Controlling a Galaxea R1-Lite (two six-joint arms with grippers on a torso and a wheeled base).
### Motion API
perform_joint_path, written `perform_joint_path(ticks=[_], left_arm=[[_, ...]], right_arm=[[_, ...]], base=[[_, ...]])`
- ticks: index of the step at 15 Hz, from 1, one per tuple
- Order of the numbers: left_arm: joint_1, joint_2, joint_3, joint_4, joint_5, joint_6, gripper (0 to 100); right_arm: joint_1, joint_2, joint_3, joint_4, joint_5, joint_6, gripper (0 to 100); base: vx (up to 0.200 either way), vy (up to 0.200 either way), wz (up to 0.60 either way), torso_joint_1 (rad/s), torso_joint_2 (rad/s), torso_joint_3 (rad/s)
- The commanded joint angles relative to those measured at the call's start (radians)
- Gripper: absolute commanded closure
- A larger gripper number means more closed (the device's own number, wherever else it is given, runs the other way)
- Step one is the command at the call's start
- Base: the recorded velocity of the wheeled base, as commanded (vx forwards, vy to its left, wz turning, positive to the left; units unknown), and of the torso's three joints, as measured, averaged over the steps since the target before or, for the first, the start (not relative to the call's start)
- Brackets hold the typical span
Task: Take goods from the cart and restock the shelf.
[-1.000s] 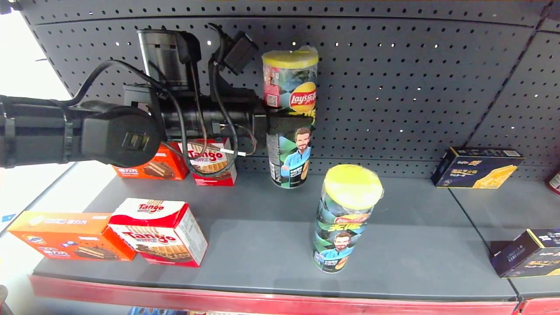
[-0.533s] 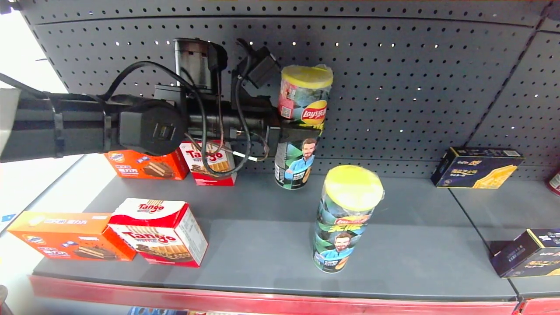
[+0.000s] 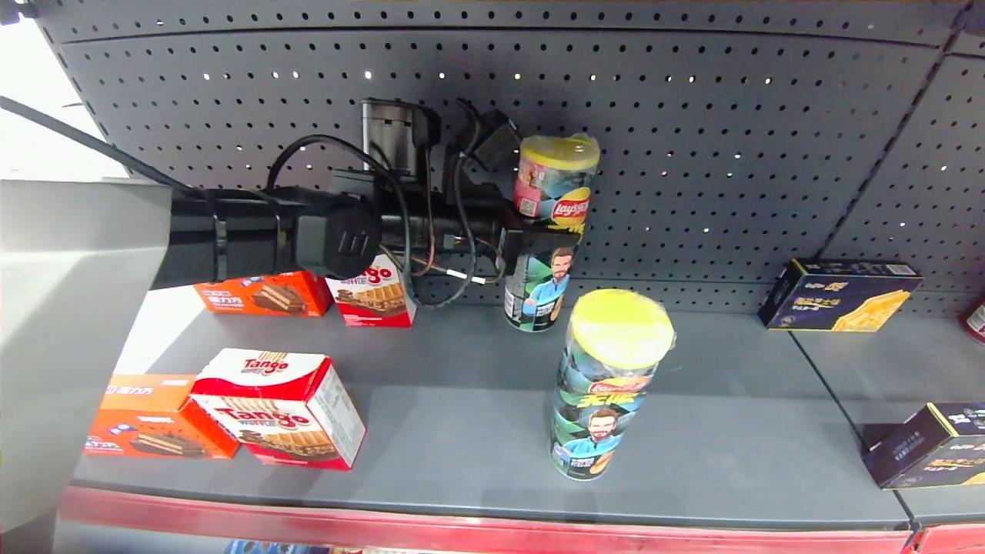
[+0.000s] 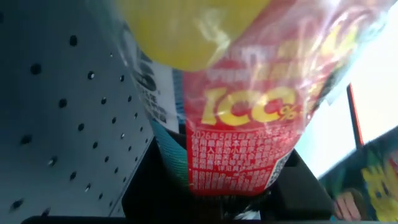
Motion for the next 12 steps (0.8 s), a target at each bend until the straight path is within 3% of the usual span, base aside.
perform_joint_path(ticks=[1,3,4,6,12], left_arm=[[-0.010,0.044,-0.029,-0.005,0.003,-0.007,100],[-0.022,0.067,-0.030,-0.039,0.019,-0.012,100],[-0.033,0.090,-0.029,-0.081,0.032,-0.046,100],[-0.034,0.112,-0.029,-0.121,0.045,-0.067,100],[-0.039,0.142,-0.020,-0.166,0.054,-0.069,100]], right_arm=[[0.001,0.002,0.000,0.001,0.000,0.000,0],[0.001,0.002,0.000,-0.001,0.000,0.000,0],[0.001,0.002,0.000,0.001,0.000,0.000,0],[0.001,0.002,0.000,0.001,0.000,0.000,0],[0.001,0.002,0.000,-0.001,0.000,0.001,0]], base=[[0.000,0.000,0.00,0.000,0.00,0.000],[0.000,0.000,0.00,0.000,0.00,0.000],[0.000,0.000,0.00,0.000,0.00,0.000],[0.000,0.000,0.00,0.000,0.00,0.000],[0.000,0.000,0.00,0.000,0.00,0.000]])
